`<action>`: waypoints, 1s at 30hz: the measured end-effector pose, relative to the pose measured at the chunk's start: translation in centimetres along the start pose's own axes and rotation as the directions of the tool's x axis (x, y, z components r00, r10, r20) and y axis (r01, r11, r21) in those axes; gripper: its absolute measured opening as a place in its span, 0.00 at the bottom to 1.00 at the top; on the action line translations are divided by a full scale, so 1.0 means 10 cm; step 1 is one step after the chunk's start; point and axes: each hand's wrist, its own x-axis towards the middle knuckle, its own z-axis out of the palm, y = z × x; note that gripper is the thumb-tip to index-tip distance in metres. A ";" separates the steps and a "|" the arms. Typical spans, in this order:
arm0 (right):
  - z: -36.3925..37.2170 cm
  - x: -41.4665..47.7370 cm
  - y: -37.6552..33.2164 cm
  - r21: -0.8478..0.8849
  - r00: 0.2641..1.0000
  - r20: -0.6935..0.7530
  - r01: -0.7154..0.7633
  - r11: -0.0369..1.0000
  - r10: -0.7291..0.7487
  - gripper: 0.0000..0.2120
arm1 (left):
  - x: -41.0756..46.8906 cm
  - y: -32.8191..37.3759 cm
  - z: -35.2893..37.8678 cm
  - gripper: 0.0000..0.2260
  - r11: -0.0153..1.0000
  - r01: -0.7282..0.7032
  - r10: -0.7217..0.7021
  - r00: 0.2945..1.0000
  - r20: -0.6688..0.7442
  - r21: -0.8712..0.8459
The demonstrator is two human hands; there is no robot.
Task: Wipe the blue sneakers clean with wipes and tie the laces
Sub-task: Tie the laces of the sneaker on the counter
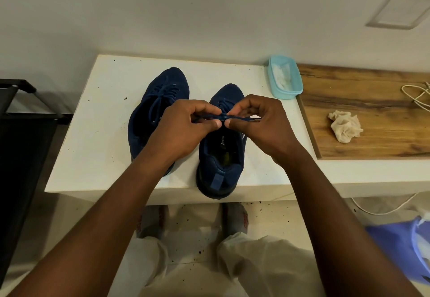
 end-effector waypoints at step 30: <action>0.05 0.04 0.13 -0.187 0.998 -0.002 0.059 0.981 -0.061 0.08 | 0.01 -0.01 0.09 0.07 0.991 -0.118 0.122 0.990 -0.067 0.062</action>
